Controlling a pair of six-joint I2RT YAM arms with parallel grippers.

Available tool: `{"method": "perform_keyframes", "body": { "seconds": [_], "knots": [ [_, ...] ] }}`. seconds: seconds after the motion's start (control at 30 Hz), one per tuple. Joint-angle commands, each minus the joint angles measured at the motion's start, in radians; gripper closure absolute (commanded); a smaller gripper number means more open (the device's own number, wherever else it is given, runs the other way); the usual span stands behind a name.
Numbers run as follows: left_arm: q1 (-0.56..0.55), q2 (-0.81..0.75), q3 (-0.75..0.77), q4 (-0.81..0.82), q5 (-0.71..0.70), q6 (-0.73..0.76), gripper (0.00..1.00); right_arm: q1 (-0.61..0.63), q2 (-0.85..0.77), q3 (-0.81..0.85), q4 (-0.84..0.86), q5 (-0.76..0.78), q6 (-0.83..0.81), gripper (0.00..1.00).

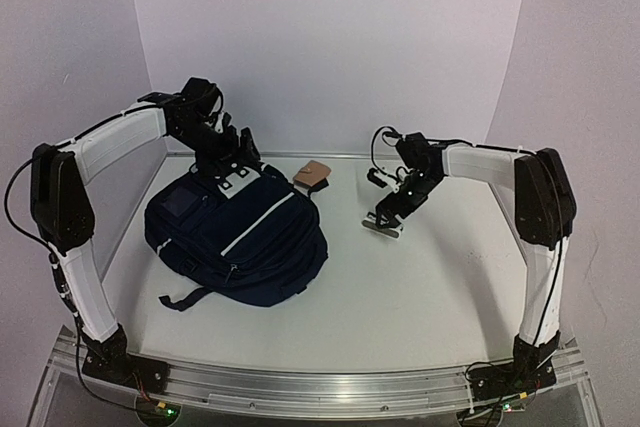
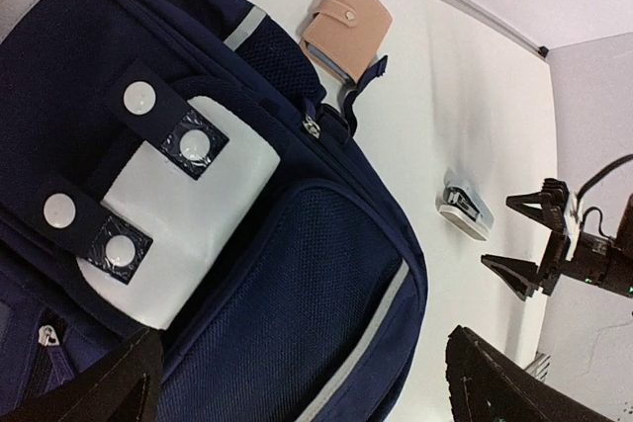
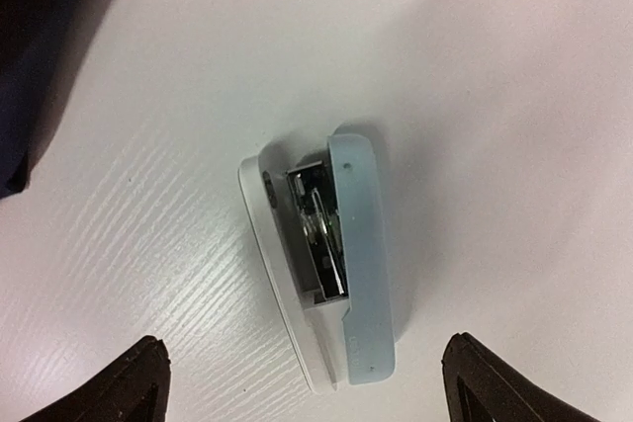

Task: Pack the student bag
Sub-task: Pick up the stationery from the center of the board.

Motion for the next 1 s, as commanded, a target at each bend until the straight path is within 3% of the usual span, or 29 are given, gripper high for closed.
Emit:
{"method": "perform_keyframes", "body": {
  "seconds": [0.0,0.3,0.43,0.83,0.97],
  "knots": [
    [-0.059,-0.054,-0.021,-0.053,-0.005,0.047,0.0,0.003,0.04,0.038,-0.049,0.012,-0.081,0.07],
    [-0.191,-0.034,-0.02,-0.157,-0.042,0.099,0.15,0.004,0.122,0.062,-0.041,0.088,-0.099,0.2],
    [-0.24,-0.019,-0.024,-0.202,-0.085,0.125,0.19,0.004,0.147,0.077,-0.038,0.121,-0.085,0.32],
    [-0.351,0.113,0.095,-0.349,-0.249,0.214,0.17,0.004,0.082,0.051,-0.035,0.096,0.005,0.68],
    [-0.413,0.183,0.147,-0.421,-0.36,0.249,0.16,0.003,0.042,0.038,-0.037,0.077,0.041,0.74]
  ]
}}
